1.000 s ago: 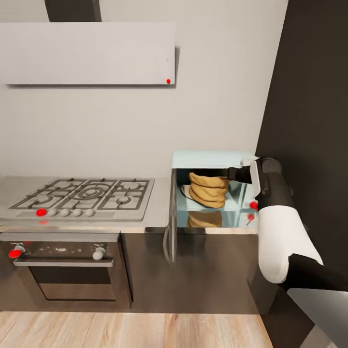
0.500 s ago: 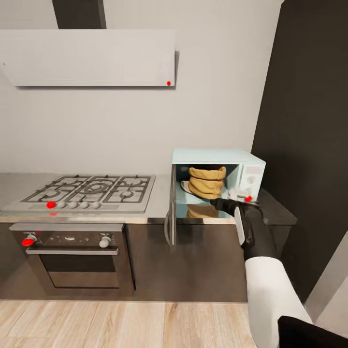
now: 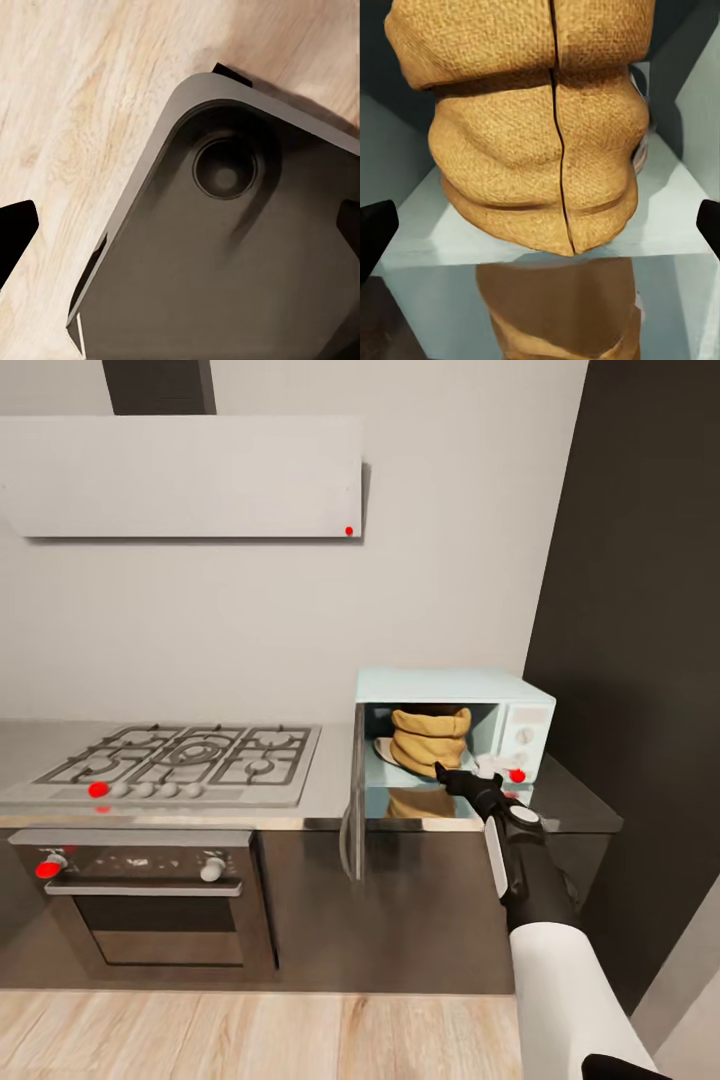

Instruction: In the kitchen, take the popcorn bag from the countertop, put it into the microwave, and heat it until the popcorn is cooked so the cooked popcorn ends up inside the bag.

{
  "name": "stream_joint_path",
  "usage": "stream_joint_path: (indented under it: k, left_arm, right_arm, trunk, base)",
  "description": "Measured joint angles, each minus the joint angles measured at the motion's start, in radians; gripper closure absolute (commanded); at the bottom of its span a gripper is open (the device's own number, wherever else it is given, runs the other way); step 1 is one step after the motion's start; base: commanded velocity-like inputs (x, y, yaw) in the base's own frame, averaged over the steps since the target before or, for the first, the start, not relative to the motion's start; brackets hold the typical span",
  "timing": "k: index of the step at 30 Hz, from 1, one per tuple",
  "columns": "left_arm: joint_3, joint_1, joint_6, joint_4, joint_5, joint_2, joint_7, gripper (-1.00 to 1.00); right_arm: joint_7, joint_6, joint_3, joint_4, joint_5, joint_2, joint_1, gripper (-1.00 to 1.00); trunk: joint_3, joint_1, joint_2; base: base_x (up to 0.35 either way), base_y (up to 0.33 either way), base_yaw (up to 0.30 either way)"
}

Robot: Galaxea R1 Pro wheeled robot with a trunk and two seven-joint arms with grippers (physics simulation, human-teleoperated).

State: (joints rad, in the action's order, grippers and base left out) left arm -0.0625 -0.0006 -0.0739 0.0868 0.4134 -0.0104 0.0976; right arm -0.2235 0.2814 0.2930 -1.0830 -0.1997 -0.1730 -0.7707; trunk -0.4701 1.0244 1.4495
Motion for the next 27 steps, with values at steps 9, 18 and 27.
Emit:
stream_joint_path:
  k: [9, 18, 27]
  left_arm:
    - [0.000, 0.000, 0.000, 0.000, -0.001, 0.001, -0.001, -1.00]
    - [0.000, 0.000, 0.000, 0.001, -0.001, 0.002, -0.001, -1.00]
    - [0.000, 0.000, 0.000, 0.001, -0.001, -0.001, -0.001, -1.00]
  right_arm:
    - [-0.001, -0.001, 0.000, 0.012, -0.001, 0.000, 0.000, -1.00]
    - [-0.003, -0.002, 0.000, 0.023, -0.002, 0.000, 0.000, -1.00]
    - [-0.005, -0.001, 0.000, 0.023, -0.001, 0.000, 0.000, -1.00]
  trunk:
    - [0.000, 0.000, 0.000]
    - [0.000, 0.001, 0.000]
    - [0.000, 0.000, 0.000]
  base:
    - [0.322, 0.000, 0.000]
    - [0.169, 0.000, 0.000]
    - [0.227, 0.000, 0.000]
